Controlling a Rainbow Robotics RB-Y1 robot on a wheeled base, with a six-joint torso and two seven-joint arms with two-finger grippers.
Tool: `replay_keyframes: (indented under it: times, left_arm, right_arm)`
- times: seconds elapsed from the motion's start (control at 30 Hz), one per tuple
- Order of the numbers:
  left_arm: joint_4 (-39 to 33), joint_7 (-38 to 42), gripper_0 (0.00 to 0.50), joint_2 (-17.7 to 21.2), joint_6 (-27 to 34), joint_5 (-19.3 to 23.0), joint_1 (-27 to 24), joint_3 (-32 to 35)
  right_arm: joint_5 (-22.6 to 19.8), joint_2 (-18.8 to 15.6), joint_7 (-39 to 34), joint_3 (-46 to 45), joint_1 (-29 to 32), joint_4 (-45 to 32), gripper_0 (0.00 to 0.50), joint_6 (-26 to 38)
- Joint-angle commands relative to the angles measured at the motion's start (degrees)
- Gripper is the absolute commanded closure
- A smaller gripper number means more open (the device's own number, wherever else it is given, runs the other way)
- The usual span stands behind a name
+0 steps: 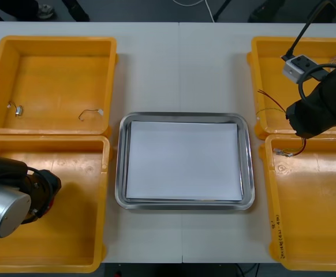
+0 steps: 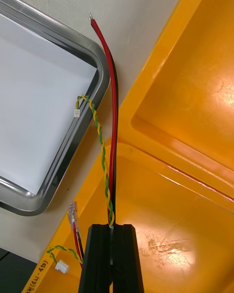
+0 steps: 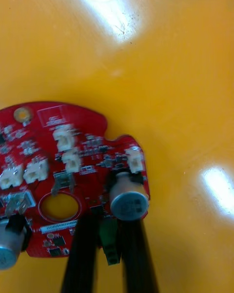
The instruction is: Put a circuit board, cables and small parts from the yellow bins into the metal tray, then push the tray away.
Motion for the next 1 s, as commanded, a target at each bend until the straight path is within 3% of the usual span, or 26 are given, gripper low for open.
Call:
replay_keyframes:
  times: [0.03,0.3,0.5,0.67,1.0]
  left_arm:
    - [-0.3,1.8,0.5,-1.1,-0.6,-0.7,1.3,-1.1]
    - [-0.7,1.0,0.5,-1.0,-0.3,-0.5,1.3,-0.8]
    - [-4.3,0.2,0.5,-0.7,5.0,0.9,1.3,1.2]
    - [-7.4,-1.1,0.5,0.3,9.3,4.6,1.2,4.7]
    - [-10.0,-4.1,0.5,4.0,12.1,9.7,0.5,9.3]
  right_arm:
    - [0.0,-1.5,-2.1,0.4,-1.8,-1.5,0.5,0.3]
    - [0.0,-1.3,-2.2,0.4,-1.8,-1.5,0.5,0.3]
    - [0.0,-1.1,-2.4,0.4,-1.8,-1.5,0.5,0.3]
    - [-0.1,-1.2,-2.5,0.4,-1.8,-1.5,0.5,0.3]
    - [-0.2,-1.2,-2.6,0.4,-1.8,-1.7,0.5,0.3]
